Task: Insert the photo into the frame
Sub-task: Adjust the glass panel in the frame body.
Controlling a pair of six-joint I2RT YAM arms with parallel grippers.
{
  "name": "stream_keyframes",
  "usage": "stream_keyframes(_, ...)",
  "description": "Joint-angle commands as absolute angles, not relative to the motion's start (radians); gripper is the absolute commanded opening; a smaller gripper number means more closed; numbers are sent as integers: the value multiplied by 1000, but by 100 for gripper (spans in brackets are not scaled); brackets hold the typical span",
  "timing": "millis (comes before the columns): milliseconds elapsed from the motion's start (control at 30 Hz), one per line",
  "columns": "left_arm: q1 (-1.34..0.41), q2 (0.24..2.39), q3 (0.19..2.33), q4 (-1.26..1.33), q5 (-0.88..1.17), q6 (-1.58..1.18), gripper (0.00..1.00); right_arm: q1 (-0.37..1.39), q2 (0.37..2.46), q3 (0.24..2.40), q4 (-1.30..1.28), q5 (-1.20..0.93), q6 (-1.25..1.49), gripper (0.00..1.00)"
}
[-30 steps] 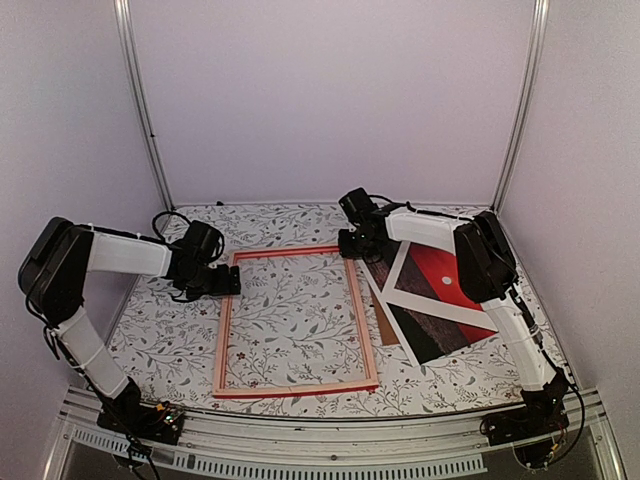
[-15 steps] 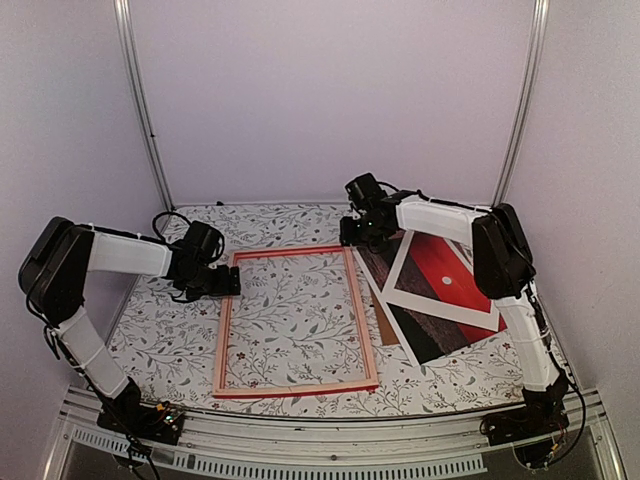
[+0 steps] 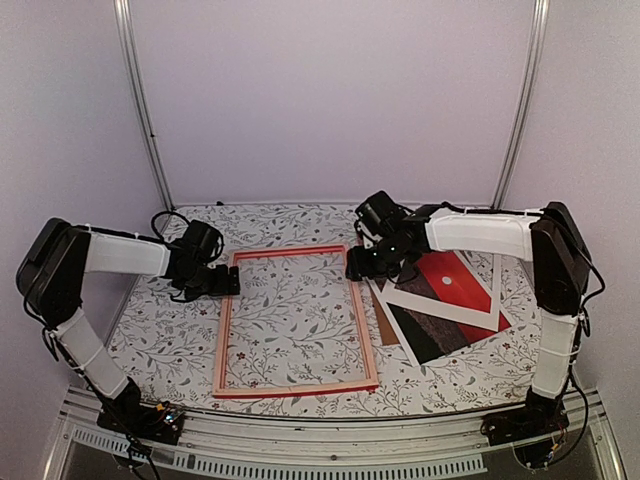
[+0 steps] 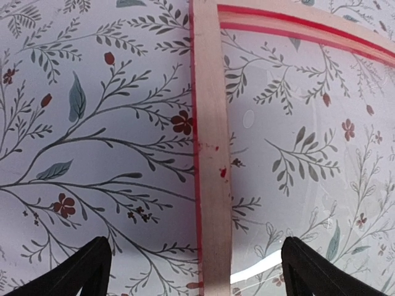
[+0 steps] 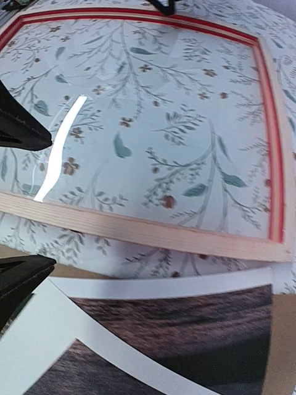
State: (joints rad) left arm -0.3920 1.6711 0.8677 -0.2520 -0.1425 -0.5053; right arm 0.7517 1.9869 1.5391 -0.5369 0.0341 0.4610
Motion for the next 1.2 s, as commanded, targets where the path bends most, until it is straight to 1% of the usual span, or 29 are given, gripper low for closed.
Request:
stream_keyframes(0, -400, 1625, 888, -268, -125, -512, 98, 833, 1898, 1423, -615, 49, 532, 62)
stream_keyframes(267, -400, 1611, 874, -283, -113, -517, 98, 932, 1783, 1240, -673, 61, 641, 62)
stream_keyframes(467, -400, 1600, 855, -278, -113, -527, 98, 984, 1730, 1157, -664, 36, 695, 62)
stream_keyframes(1167, -400, 1594, 835, -262, -112, -528, 98, 1120, 1768, 1128, -713, 50, 767, 61)
